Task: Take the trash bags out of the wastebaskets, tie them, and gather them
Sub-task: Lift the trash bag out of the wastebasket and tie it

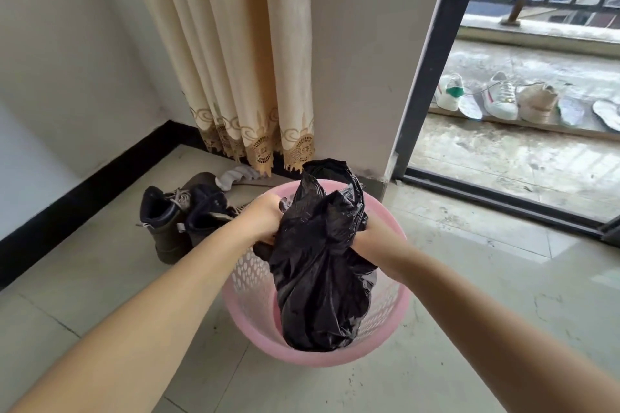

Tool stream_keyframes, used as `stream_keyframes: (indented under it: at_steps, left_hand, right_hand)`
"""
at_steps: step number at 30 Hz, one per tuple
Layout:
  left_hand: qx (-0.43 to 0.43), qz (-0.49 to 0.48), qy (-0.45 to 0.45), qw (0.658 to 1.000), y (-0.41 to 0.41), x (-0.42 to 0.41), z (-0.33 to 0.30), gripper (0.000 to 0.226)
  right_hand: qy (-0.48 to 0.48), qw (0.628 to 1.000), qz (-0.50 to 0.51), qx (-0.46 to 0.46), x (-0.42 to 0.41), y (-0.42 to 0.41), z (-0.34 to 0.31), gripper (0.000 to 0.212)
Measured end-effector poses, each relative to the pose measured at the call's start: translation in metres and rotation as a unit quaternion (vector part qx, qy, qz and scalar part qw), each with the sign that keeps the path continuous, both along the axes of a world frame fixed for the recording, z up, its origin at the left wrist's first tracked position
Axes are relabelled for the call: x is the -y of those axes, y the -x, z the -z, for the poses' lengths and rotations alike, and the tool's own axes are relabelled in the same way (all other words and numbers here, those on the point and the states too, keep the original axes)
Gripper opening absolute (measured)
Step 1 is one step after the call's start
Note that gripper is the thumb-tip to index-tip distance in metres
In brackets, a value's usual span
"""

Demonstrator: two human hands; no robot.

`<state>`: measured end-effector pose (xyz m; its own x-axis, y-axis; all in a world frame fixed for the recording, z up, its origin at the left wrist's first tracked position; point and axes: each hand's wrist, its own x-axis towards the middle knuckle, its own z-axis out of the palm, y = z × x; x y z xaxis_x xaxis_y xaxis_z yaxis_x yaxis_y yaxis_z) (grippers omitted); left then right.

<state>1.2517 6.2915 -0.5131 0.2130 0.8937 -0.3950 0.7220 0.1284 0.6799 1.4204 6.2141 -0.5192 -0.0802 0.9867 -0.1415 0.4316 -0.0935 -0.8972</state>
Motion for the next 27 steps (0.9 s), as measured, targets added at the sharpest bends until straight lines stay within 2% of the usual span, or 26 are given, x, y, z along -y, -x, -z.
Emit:
stream_keyframes:
  at_steps: [2,3,5,6,7,9,11,12,13,14,15,16,18,20,22,24,27]
  left_hand:
    - [0.022,0.005,-0.081,0.996,-0.001,0.001,-0.005,0.021]
    - [0.062,0.029,-0.089,0.994,-0.001,0.001,-0.008,0.021]
    - [0.167,0.085,-0.034,0.982,-0.006,0.011,-0.022,0.029]
    - [0.201,0.103,-0.004,0.974,-0.01,0.017,-0.028,0.023]
    - [0.197,0.125,0.009,0.972,-0.012,0.023,-0.033,0.018]
    - [0.166,0.166,-0.018,0.972,-0.01,0.027,-0.038,0.017]
    - [0.154,0.107,-0.042,0.981,0.01,0.018,-0.036,0.025]
    - [0.107,0.053,-0.074,0.99,0.024,0.01,-0.032,0.03]
    - [0.017,0.009,-0.104,0.994,0.041,0.001,-0.023,0.04]
    - [-0.069,-0.013,-0.106,0.992,0.059,-0.004,-0.014,0.052]
    - [-0.106,-0.038,-0.049,0.992,0.074,-0.004,-0.003,0.062]
    - [-0.086,-0.066,0.055,0.993,0.085,0.001,0.006,0.064]
    - [0.023,-0.118,0.243,0.963,0.101,0.015,0.028,0.053]
    - [0.107,-0.143,0.32,0.93,0.11,0.025,0.046,0.046]
    - [0.16,-0.164,0.332,0.915,0.109,0.027,0.052,0.041]
    - [0.188,-0.218,0.299,0.91,0.104,0.025,0.049,0.045]
    - [0.268,-0.267,0.271,0.885,0.089,0.02,0.04,0.035]
  right_hand:
    - [-0.024,0.999,0.01,-0.024,0.001,0.0,-0.001,0.035]
    - [-0.034,0.999,0.011,-0.022,0.001,-0.001,-0.003,0.032]
    - [-0.035,0.999,-0.02,-0.011,0.001,-0.001,-0.001,0.023]
    - [-0.026,0.999,-0.041,0.003,0.002,0.0,0.002,0.022]
    - [-0.014,0.998,-0.055,0.017,0.003,0.003,0.001,0.021]
    - [-0.031,0.997,-0.058,0.046,0.001,0.006,-0.001,0.019]
    - [-0.092,0.988,-0.033,0.122,-0.005,0.007,-0.004,0.02]
    - [-0.112,0.982,-0.017,0.148,-0.007,0.007,-0.006,0.02]
    - [-0.108,0.984,0.004,0.144,-0.009,0.005,-0.008,0.021]
    - [-0.095,0.988,0.03,0.118,-0.011,0.003,-0.01,0.022]
    - [-0.072,0.992,0.066,0.078,-0.012,0.002,-0.016,0.023]
    - [-0.059,0.993,0.097,0.04,-0.014,0.0,-0.019,0.022]
    - [-0.096,0.985,0.137,-0.037,-0.017,-0.001,-0.036,0.018]
    - [-0.158,0.968,0.168,-0.102,-0.015,-0.001,-0.061,0.015]
    - [-0.238,0.939,0.198,-0.152,-0.01,-0.006,-0.091,0.016]
    - [-0.307,0.912,0.211,-0.171,0.002,-0.015,-0.117,0.023]
    - [-0.336,0.897,0.248,-0.148,0.017,-0.032,-0.135,0.017]
